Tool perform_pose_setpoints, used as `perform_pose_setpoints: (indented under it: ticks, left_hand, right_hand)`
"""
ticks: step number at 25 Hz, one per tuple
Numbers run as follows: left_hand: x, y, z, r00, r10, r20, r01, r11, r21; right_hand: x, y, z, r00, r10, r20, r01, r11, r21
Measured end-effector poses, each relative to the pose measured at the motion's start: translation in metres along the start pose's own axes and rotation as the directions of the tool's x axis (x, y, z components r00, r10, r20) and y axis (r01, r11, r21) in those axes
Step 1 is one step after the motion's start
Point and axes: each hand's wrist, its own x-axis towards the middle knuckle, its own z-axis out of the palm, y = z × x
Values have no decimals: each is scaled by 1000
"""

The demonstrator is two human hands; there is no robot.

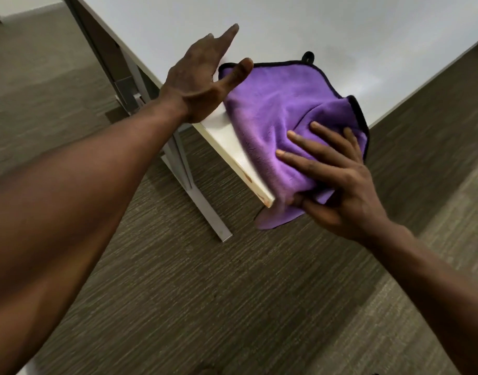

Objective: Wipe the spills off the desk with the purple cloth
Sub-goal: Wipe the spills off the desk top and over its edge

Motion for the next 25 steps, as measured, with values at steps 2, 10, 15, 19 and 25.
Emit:
perform_pose_setpoints:
  ticks: [2,10,15,19,25]
  left_hand:
    - [-1,0,-1,1000,-7,-3,7,1000,-3]
    - [-1,-2,-2,1000,-11,10,12,1000,-4]
    - [-1,-2,-2,1000,-4,7,4,1000,-25]
    - [0,0,-3,1000,5,21,-5,1000,-19]
    - [-1,2,-5,1000,5,-4,-5,1000,-30]
  right_hand:
    - [0,-15,8,998,21,-62,-20,1000,17]
    - [-8,7,2,999,-16,-31,20,990,142]
    - [-7,-7,10,998,46,-42,-43,996,76]
    - [9,0,-7,999,28,44,-36,979,201]
    - [75,-1,-25,936,269,228,-293,953,79]
